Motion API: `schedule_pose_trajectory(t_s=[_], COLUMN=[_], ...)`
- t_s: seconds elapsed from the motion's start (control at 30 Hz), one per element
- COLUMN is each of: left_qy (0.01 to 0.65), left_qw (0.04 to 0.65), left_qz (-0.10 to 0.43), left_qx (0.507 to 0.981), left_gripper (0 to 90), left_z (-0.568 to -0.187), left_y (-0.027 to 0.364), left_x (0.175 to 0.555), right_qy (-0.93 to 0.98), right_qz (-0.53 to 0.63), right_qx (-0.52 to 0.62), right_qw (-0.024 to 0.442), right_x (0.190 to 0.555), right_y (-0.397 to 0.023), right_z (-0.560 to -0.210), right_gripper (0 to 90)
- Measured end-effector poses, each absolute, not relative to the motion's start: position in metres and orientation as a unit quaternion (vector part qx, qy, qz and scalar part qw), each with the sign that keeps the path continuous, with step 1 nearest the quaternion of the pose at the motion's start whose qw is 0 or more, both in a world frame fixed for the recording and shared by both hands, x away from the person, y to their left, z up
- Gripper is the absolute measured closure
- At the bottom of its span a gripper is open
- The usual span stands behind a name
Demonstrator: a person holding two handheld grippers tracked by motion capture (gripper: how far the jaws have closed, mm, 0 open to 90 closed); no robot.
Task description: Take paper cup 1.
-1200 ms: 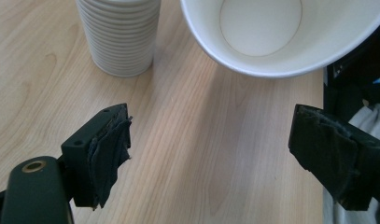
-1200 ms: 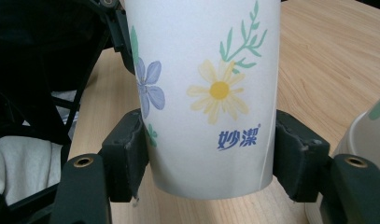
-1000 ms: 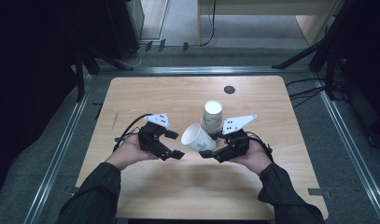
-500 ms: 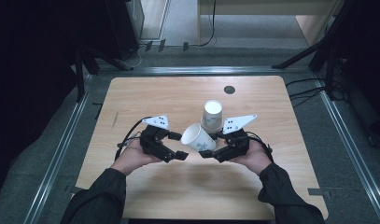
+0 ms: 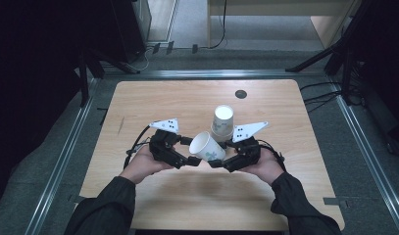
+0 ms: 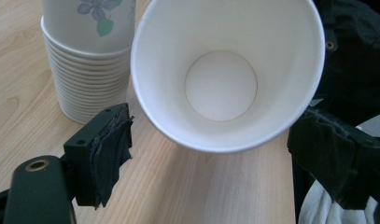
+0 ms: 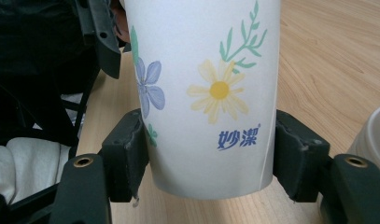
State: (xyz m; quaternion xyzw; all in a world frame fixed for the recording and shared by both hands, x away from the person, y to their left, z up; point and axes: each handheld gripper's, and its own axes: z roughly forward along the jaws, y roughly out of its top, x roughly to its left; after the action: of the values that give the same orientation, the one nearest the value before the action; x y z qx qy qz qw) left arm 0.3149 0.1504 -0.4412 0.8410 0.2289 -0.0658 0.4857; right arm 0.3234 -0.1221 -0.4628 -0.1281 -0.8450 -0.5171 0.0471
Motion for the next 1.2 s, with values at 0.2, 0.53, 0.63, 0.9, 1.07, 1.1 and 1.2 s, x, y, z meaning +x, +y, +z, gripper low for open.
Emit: schedule_pose_trajectory(t_s=[0.2,0.53,0.63,0.9,1.07,1.1,1.2], left_qy=[0.237,0.239,0.240,0.237,0.240,0.240,0.239], left_qw=[0.498,0.509,0.510,0.513,0.515,0.515,0.515], left_qz=[-0.066,-0.067,-0.070,-0.074,-0.077,-0.077,-0.076], left_qx=[0.832,0.824,0.823,0.822,0.819,0.820,0.820], left_gripper=[14.6,15.1,15.1,18.3,19.2,19.2,19.6], left_z=[-0.441,-0.441,-0.442,-0.443,-0.444,-0.444,-0.444], left_y=[0.151,0.150,0.148,0.148,0.149,0.149,0.149], left_x=[0.316,0.317,0.317,0.317,0.317,0.318,0.317], right_qy=[-0.842,-0.841,-0.841,-0.843,-0.843,-0.843,-0.843], right_qz=[-0.522,-0.522,-0.522,-0.519,-0.519,-0.519,-0.518], right_qx=[-0.129,-0.128,-0.127,-0.123,-0.124,-0.125,-0.125], right_qw=[0.052,0.062,0.065,0.072,0.072,0.072,0.072], right_x=[0.324,0.324,0.324,0.323,0.323,0.323,0.323], right_y=[-0.120,-0.113,-0.111,-0.107,-0.106,-0.106,-0.106], right_z=[-0.465,-0.469,-0.470,-0.473,-0.473,-0.473,-0.473], right_gripper=[34.5,34.5,34.5,34.5,34.5,34.5,34.5])
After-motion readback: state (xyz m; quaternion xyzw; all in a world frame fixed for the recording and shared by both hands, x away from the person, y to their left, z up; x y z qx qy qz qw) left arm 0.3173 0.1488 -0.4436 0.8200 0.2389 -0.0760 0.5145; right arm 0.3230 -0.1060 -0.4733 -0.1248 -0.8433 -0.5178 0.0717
